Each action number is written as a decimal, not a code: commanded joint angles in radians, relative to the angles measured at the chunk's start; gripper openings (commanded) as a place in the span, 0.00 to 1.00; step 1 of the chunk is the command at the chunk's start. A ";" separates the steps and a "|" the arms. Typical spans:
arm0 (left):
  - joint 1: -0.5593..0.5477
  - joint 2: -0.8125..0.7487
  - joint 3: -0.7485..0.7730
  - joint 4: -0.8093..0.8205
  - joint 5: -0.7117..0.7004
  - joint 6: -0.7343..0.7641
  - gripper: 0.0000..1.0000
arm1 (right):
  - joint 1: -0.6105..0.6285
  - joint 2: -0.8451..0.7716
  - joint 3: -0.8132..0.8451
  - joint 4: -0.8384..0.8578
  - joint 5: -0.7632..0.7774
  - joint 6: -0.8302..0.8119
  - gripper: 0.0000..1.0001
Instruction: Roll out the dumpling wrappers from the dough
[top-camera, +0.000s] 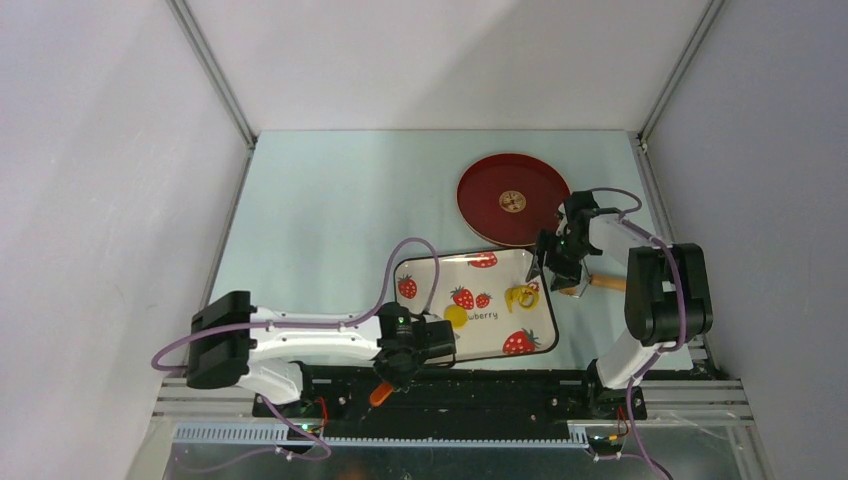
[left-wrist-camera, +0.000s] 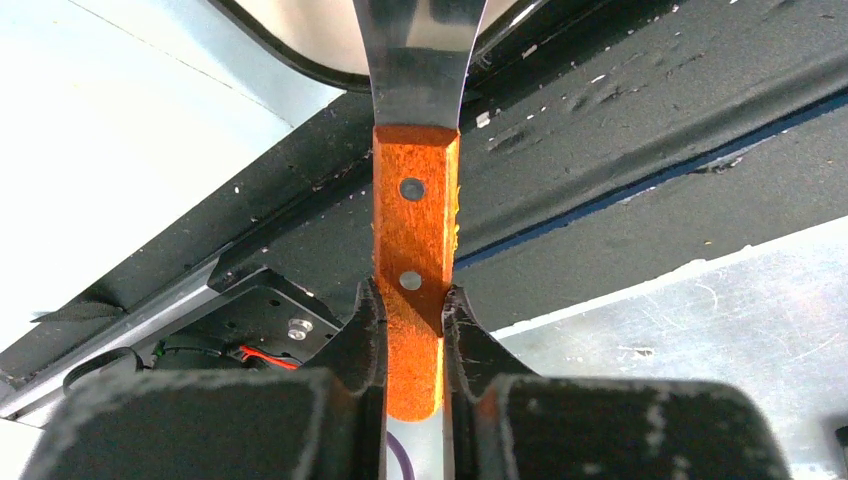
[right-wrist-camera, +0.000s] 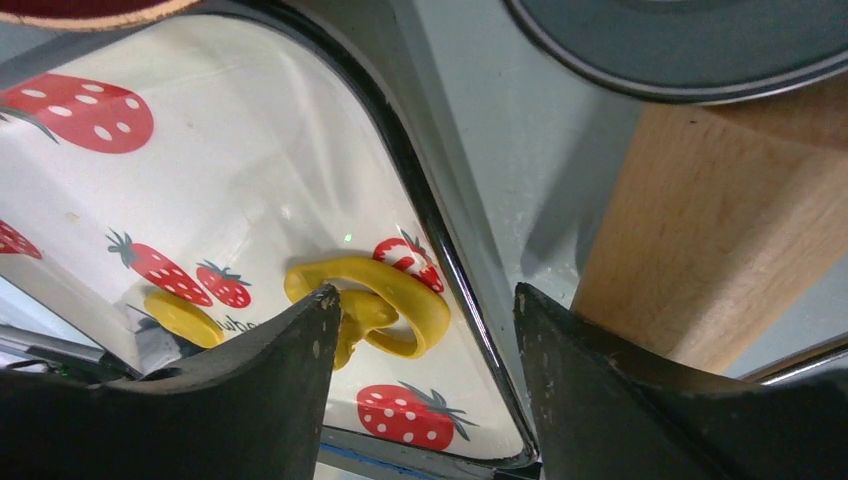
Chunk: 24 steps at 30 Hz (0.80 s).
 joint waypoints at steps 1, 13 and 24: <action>0.007 0.029 0.037 -0.003 -0.007 0.030 0.00 | -0.014 0.014 0.002 0.037 -0.040 0.011 0.66; 0.032 0.053 0.065 -0.002 -0.014 0.035 0.00 | -0.015 0.048 0.001 0.046 -0.059 -0.002 0.27; 0.049 0.099 0.096 0.012 -0.016 0.057 0.00 | -0.013 0.055 0.002 0.040 -0.063 -0.014 0.00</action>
